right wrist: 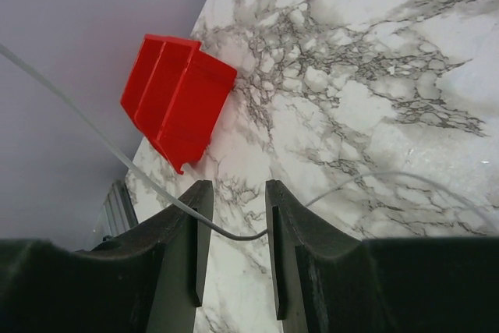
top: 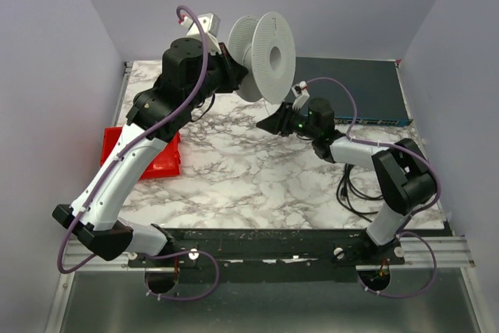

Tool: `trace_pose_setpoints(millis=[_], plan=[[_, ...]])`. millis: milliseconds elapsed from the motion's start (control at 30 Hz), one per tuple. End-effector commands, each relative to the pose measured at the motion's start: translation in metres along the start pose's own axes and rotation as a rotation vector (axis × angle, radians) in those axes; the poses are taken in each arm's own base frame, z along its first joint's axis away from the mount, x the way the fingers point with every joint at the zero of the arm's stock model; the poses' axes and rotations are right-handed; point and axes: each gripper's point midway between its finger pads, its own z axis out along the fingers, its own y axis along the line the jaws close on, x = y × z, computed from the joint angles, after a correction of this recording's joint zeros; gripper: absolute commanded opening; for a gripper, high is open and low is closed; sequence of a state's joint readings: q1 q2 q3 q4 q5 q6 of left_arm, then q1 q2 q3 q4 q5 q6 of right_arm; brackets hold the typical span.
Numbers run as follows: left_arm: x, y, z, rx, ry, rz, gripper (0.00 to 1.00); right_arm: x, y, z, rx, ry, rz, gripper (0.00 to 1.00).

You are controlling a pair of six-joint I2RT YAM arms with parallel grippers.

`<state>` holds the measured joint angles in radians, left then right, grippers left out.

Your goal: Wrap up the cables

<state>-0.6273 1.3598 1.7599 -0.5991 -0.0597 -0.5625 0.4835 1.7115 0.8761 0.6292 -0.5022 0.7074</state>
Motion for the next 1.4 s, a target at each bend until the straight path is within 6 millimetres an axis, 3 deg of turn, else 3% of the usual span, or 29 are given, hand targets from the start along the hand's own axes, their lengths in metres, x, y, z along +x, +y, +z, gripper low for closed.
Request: trace_pose_setpoints(millis=[0,467,667,767,900,1033,1133,1367], plan=[[-0.053,-0.009,-0.017,-0.001,-0.195,-0.078,0.0,0.016,0.016,0.01,-0.067,0.028,-0.004,0.39],[-0.056,0.008,-0.015,-0.09,-0.243,-0.139,0.0,0.048,0.055,0.018,-0.178,0.075,0.037,0.26],[-0.058,0.011,-0.02,-0.099,-0.265,-0.137,0.0,0.049,0.043,0.013,-0.103,0.04,0.048,0.28],[-0.06,0.01,-0.021,-0.094,-0.268,-0.135,0.0,0.044,0.029,0.004,-0.016,-0.014,0.028,0.38],[-0.061,0.006,-0.022,-0.081,-0.267,-0.129,0.0,0.026,0.021,-0.008,0.075,-0.102,-0.009,0.54],[-0.061,0.001,-0.024,-0.068,-0.262,-0.121,0.0,-0.005,0.021,-0.012,0.149,-0.193,-0.075,0.65],[-0.061,-0.004,-0.025,-0.059,-0.259,-0.116,0.0,-0.029,0.03,-0.003,0.159,-0.225,-0.127,0.7],[-0.061,-0.014,-0.033,-0.046,-0.265,-0.122,0.0,-0.053,0.04,0.024,0.156,-0.282,-0.157,0.75]])
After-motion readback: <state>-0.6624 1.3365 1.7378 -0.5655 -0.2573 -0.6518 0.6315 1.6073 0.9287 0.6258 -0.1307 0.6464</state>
